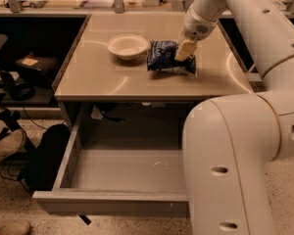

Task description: Place blue chip bag into top drawer

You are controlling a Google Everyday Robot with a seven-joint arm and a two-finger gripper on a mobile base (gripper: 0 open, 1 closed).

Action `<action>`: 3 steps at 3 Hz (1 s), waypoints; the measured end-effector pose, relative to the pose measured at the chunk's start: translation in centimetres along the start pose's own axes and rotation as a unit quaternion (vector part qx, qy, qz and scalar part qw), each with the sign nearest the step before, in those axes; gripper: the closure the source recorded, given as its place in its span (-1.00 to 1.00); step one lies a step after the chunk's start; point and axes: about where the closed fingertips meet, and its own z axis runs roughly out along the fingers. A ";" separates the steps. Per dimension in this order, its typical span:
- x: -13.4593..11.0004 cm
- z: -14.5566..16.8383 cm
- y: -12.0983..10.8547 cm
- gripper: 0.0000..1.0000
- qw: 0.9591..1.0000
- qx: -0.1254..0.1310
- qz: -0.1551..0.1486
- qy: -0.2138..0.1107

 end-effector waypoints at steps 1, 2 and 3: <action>-0.2 -2.0 1.3 1.00 0.999 0.021 -0.018 -0.023; 0.3 -8.1 3.6 1.00 0.994 0.098 -0.017 -0.051; 0.2 -15.4 7.8 1.00 0.978 0.186 0.016 -0.088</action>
Offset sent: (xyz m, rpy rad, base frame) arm -0.3177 0.0135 0.0102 0.1079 -0.0196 0.0465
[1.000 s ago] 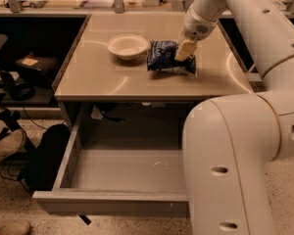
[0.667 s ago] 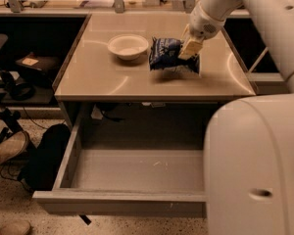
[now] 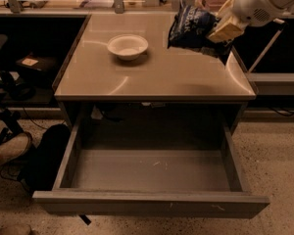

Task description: Place blue chip bag into top drawer

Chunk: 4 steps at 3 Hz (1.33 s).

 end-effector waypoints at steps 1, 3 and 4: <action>-1.4 -3.6 1.2 1.00 0.999 0.043 -0.006 -0.008; -1.5 -3.3 2.6 1.00 1.000 0.022 -0.020 0.009; -2.5 -5.5 7.6 1.00 0.999 0.000 -0.044 0.020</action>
Offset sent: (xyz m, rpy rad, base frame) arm -0.0285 -0.0001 0.0278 0.0105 -0.0814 -0.0260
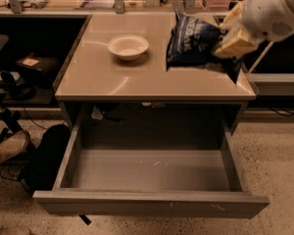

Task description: Place blue chip bag into top drawer

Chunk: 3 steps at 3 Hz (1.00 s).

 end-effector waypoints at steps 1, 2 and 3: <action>-1.6 -1.5 6.7 1.00 1.000 -0.014 -0.013 -0.009; -2.6 0.4 12.6 1.00 0.999 -0.042 -0.010 -0.026; -2.0 1.6 14.3 1.00 0.998 -0.061 -0.003 -0.022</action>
Offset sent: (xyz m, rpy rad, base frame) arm -0.1587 0.0781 -0.1190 0.0620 0.1477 0.1200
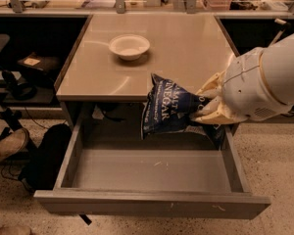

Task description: Place blue chip bag into top drawer

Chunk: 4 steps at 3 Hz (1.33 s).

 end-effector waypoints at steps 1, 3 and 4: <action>0.0 0.2 0.4 1.00 1.000 -0.005 -0.004 0.012; 4.2 11.5 5.2 1.00 0.998 -0.058 0.001 0.023; 6.1 18.3 5.5 1.00 0.997 -0.074 0.003 0.031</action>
Offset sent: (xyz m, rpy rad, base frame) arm -0.0151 0.0153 -0.1349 -0.0383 0.1330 0.0410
